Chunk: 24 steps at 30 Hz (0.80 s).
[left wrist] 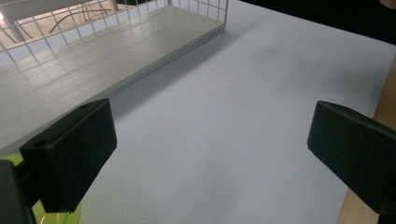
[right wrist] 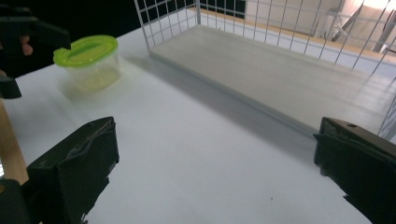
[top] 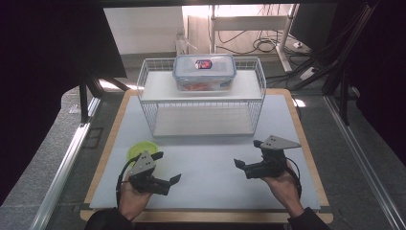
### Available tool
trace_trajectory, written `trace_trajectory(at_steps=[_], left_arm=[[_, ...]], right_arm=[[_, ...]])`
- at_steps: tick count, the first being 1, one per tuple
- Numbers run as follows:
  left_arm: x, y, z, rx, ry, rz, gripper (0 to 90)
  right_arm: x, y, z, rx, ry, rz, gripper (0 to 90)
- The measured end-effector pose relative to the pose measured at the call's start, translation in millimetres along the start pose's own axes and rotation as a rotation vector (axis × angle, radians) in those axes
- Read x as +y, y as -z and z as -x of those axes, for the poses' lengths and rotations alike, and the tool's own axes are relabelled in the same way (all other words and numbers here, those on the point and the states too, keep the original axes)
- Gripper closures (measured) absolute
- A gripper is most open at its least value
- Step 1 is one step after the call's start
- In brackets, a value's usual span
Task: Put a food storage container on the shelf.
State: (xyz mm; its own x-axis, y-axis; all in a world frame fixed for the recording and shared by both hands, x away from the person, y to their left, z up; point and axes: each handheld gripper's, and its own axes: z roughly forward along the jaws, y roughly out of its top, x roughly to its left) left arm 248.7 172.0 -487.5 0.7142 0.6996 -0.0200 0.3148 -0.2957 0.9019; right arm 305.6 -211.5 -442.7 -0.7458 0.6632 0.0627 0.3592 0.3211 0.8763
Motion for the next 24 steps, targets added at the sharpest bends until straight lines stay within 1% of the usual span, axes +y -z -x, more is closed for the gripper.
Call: trace_trajectory(at_steps=[2,5,7,11,14,18,22,24], left_arm=[[-2.8,0.6,1.9,0.029,-0.009,-0.009,1.4],[-7.4,1.0,4.0,0.029,-0.018,-0.027,1.1],[-10.5,0.1,5.8,0.037,-0.021,-0.049,1.1],[-16.8,-1.6,9.4,0.046,-0.028,-0.088,1.2],[-21.7,-2.4,11.7,0.041,-0.025,-0.108,1.3],[-26.4,-3.2,15.6,0.061,-0.049,-0.136,1.5],[-27.9,-4.4,17.0,0.065,-0.056,-0.145,1.6],[-28.2,-5.3,16.8,0.064,-0.058,-0.151,1.7]], right_arm=[[-4.8,-0.1,-2.2,-0.005,0.014,-0.016,0.0],[-11.6,0.7,-5.2,-0.013,0.033,-0.020,0.0],[-16.3,1.2,-6.9,-0.018,0.043,-0.026,0.0],[-27.2,2.0,-9.9,-0.036,0.066,-0.050,0.0],[-33.5,3.1,-10.4,-0.035,0.066,-0.066,0.0],[-41.2,6.5,-9.1,-0.032,0.047,-0.080,0.0],[-48.8,7.4,-8.2,-0.027,0.032,-0.098,0.2],[-52.2,6.2,-7.5,-0.028,0.032,-0.114,0.3]])
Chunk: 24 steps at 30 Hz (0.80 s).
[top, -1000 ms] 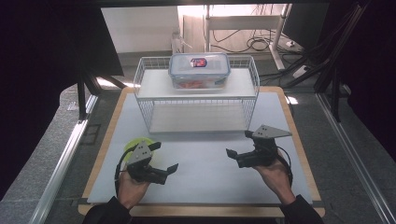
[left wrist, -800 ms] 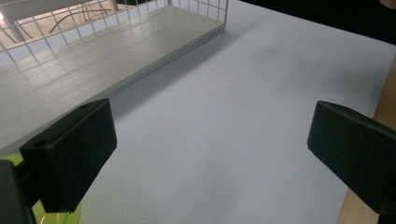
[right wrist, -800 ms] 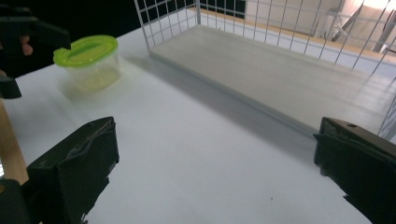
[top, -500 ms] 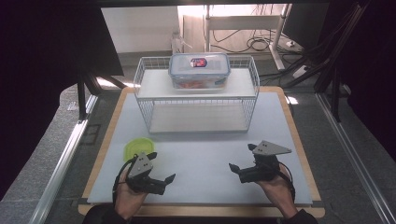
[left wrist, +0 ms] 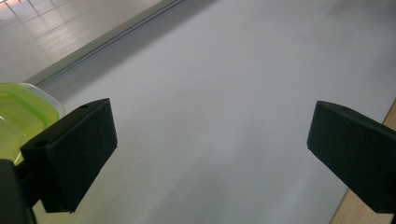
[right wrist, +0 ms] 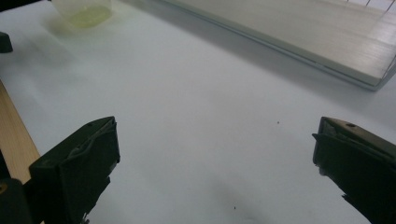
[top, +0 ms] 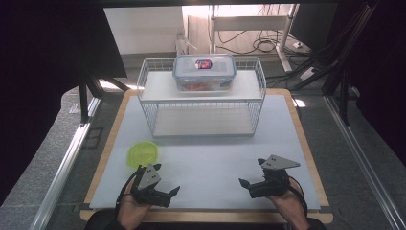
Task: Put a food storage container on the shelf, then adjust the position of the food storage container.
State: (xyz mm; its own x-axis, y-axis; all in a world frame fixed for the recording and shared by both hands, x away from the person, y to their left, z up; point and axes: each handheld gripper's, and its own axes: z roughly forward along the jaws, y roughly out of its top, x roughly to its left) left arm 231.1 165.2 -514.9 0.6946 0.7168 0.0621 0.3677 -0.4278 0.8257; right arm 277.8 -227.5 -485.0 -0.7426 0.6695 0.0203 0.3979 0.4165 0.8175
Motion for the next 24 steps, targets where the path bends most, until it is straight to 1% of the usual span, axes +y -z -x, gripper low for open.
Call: trace_trajectory(at_steps=[3,6,9,10,11,14,15,18,19,20,21,22,24], left_arm=[[0.4,1.2,-1.0,0.003,0.006,0.005,2.7],[1.3,2.3,-4.0,-0.003,0.030,0.013,2.8],[2.4,2.1,-6.3,-0.013,0.042,-0.007,2.8],[3.0,1.3,-7.7,-0.012,0.047,-0.029,2.9],[3.4,1.0,-8.7,-0.009,0.050,-0.037,3.0],[6.8,3.0,-13.7,0.007,0.075,-0.040,7.1],[8.1,4.2,-14.8,0.008,0.077,-0.036,8.7],[13.6,10.9,-20.4,0.038,0.067,-0.012,20.3],[14.8,13.5,-23.5,0.039,0.076,0.002,26.1],[15.7,16.1,-27.5,0.029,0.094,0.019,34.8],[16.5,18.7,-32.2,0.027,0.113,0.033,40.8],[17.2,20.7,-37.2,0.024,0.132,0.042,46.2],[17.3,24.5,-47.2,0.026,0.158,0.053,59.2]], right_arm=[[-1.0,-1.4,1.4,-0.001,-0.004,-0.007,0.4],[-0.9,-1.4,2.2,0.002,-0.008,-0.008,0.4],[-1.4,-2.9,2.6,0.001,-0.010,-0.011,0.4],[-1.5,-3.4,2.6,0.001,-0.010,-0.014,0.4],[-1.8,-4.2,2.4,-0.001,-0.007,-0.019,0.4],[-2.0,-5.4,1.7,-0.002,-0.002,-0.026,0.4],[-1.9,-5.6,1.4,-0.004,0.001,-0.030,0.5],[-1.4,-5.3,1.4,-0.006,-0.002,-0.030,1.0],[-1.1,-5.3,1.5,-0.005,-0.004,-0.029,1.1],[-0.8,-5.4,1.4,-0.005,-0.006,-0.028,1.3],[-0.5,-5.5,1.1,-0.007,-0.007,-0.028,1.3],[-0.2,-5.7,0.9,-0.007,-0.007,-0.027,1.5],[0.1,-6.3,0.4,-0.005,-0.007,-0.028,1.6]])
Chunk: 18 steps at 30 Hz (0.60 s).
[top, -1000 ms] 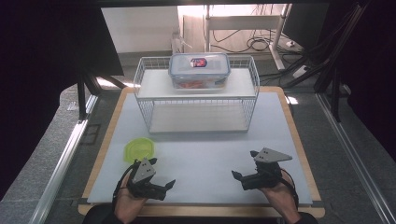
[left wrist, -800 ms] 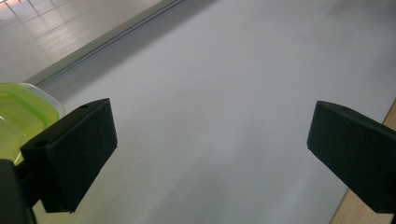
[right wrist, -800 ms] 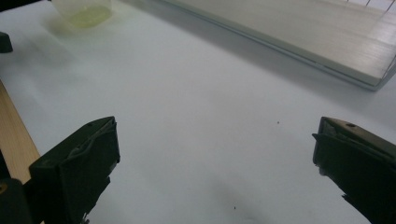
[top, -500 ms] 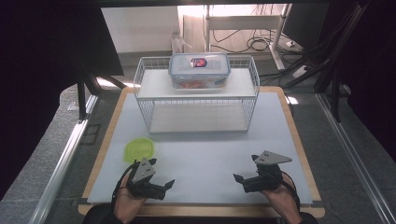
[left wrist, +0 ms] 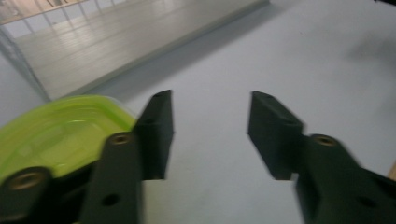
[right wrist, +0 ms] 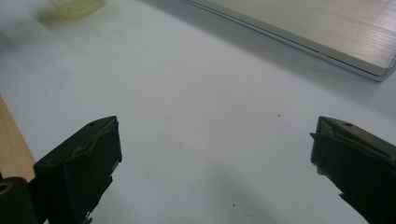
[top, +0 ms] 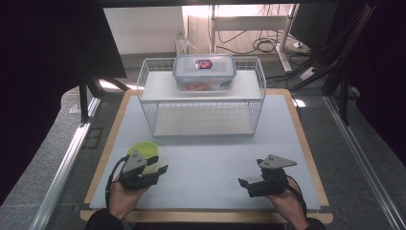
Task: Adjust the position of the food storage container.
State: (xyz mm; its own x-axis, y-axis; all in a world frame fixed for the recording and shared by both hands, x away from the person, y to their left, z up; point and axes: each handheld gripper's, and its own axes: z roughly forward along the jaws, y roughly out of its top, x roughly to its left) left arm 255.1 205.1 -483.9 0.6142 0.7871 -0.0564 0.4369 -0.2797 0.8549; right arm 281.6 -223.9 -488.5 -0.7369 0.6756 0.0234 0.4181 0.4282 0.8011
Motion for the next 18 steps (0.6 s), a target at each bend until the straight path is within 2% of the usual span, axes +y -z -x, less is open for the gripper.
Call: trace_trajectory(at_steps=[4,6,11,13,15,18], left_arm=[[3.1,8.1,-21.8,0.026,0.041,0.007,80.4],[2.9,14.5,-35.5,0.056,0.072,0.021,89.1],[-6.7,29.4,-74.3,0.133,0.178,0.039,90.0],[-12.0,31.3,-84.9,0.174,0.197,0.029,90.0],[-17.3,31.2,-92.8,0.195,0.222,0.020,90.0],[-26.0,26.5,-100.3,0.236,0.241,-0.023,90.0]], right_arm=[[0.6,-1.3,-1.1,0.001,0.002,0.002,1.7],[0.8,-1.8,-1.7,-0.001,0.005,0.002,1.9],[0.2,-4.3,-2.6,-0.003,0.017,-0.014,3.3],[0.1,-4.8,-3.1,-0.005,0.020,-0.017,3.5],[0.4,-5.2,-3.8,-0.009,0.022,-0.017,3.8],[0.3,-5.6,-4.1,-0.013,0.026,-0.022,4.0]])
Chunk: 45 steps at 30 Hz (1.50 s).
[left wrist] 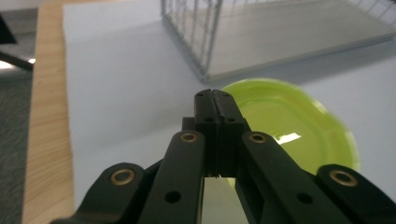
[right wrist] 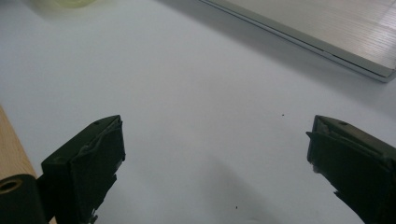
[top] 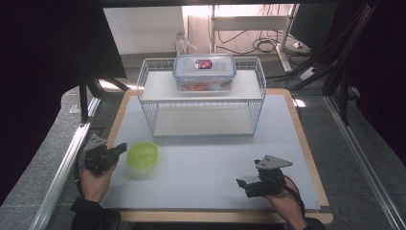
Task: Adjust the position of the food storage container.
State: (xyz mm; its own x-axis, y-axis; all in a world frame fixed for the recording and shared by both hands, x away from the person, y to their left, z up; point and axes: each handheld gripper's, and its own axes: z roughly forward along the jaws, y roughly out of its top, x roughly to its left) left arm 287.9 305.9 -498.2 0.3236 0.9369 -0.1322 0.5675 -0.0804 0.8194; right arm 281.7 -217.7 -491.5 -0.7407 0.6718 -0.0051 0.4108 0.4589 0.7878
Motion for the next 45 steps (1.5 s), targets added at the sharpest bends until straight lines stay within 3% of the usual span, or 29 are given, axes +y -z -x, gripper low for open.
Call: trace_trajectory(at_steps=[4,7,11,18,24,37,40,42,45], left_arm=[[-5.3,-7.7,-3.8,0.039,-0.003,-0.035,90.0],[-7.1,-13.4,-3.8,0.046,-0.007,-0.059,90.0],[-8.4,-20.0,-0.7,0.049,-0.019,-0.087,90.0],[-8.1,-22.6,4.2,0.033,-0.011,-0.092,90.0],[-5.4,-28.1,16.2,-0.003,-0.012,-0.094,90.0],[0.3,-42.3,65.7,-0.109,-0.103,-0.115,90.0],[-1.0,-42.0,65.0,-0.119,-0.097,-0.116,90.0],[-5.2,-41.8,58.9,-0.114,-0.078,-0.136,90.0],[-13.7,-42.3,54.6,-0.141,-0.069,-0.181,90.0]], right_arm=[[-0.2,-0.1,0.2,0.000,0.008,-0.006,4.8],[-0.4,-0.4,-0.6,0.000,0.017,-0.016,5.2],[-0.4,-1.3,-1.7,0.000,0.028,-0.024,5.3],[-0.7,-2.1,-2.5,-0.001,0.034,-0.035,5.5],[-0.8,-2.8,-3.0,-0.001,0.041,-0.041,5.5],[-1.4,-4.1,-3.7,-0.003,0.048,-0.056,5.5],[-1.3,-3.6,-3.8,-0.005,0.050,-0.058,5.5],[-1.3,-3.0,-3.7,-0.008,0.050,-0.058,5.6],[-1.2,-2.1,-2.7,-0.015,0.048,-0.051,5.5]])
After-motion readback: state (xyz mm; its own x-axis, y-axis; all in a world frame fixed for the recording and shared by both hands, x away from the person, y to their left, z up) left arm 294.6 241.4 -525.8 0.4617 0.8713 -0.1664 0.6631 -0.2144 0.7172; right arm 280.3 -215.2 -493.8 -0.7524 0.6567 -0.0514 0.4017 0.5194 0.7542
